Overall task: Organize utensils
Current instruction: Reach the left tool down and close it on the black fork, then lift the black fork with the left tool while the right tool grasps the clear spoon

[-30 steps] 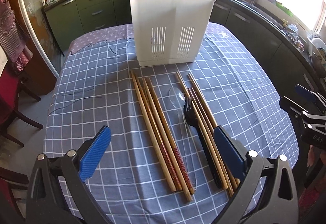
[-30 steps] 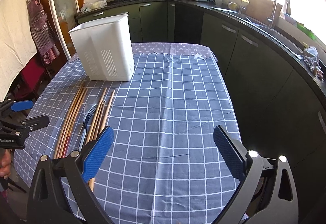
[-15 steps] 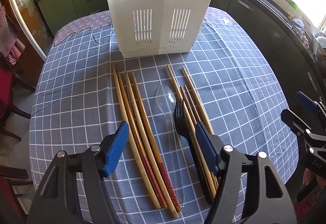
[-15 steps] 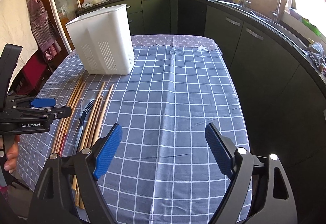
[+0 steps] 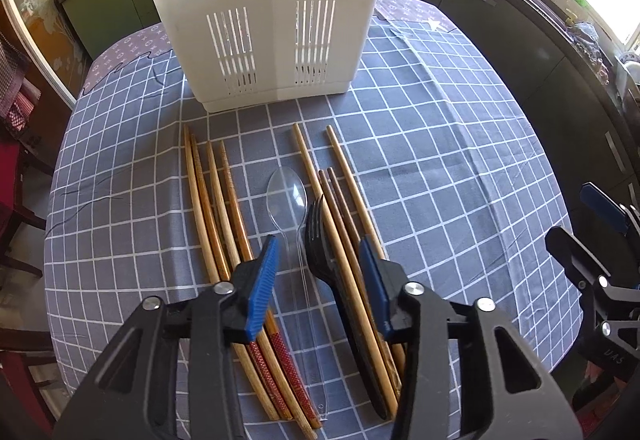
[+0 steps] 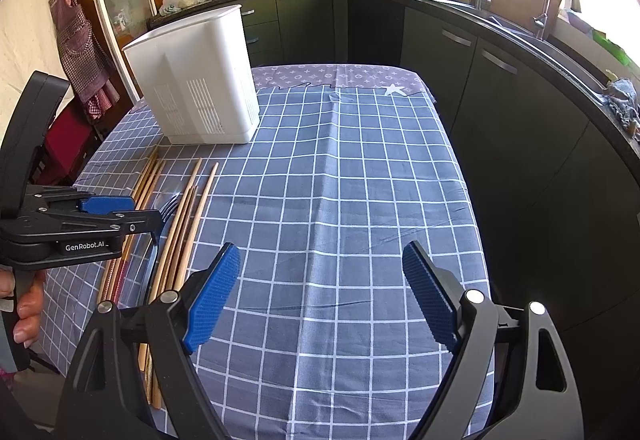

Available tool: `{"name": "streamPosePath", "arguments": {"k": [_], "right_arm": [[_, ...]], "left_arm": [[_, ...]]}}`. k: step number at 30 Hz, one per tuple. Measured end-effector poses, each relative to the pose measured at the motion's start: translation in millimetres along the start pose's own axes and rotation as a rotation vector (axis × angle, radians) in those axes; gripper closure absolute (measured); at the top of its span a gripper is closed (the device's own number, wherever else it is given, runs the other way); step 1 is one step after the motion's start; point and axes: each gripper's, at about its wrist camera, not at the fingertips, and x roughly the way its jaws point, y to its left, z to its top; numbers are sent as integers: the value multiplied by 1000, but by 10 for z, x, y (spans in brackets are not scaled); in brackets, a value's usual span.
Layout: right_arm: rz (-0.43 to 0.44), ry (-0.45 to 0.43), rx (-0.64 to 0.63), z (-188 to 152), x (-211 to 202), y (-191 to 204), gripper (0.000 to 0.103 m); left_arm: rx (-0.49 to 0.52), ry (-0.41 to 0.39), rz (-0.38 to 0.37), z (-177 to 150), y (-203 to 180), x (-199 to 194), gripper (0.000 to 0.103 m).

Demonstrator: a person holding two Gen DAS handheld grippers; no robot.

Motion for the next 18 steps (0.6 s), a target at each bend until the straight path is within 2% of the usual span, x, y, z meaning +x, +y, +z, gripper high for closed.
{"name": "streamPosePath", "arguments": {"k": [3, 8, 18], "right_arm": [[2, 0, 1, -4, 6, -7, 20], [2, 1, 1, -5, 8, -6, 20], [2, 9, -15, 12, 24, 29, 20]], "left_arm": [[-3, 13, -3, 9, -15, 46, 83], [4, 23, -1, 19, -50, 88, 90], [18, 44, 20, 42, -87, 219, 95]]}}
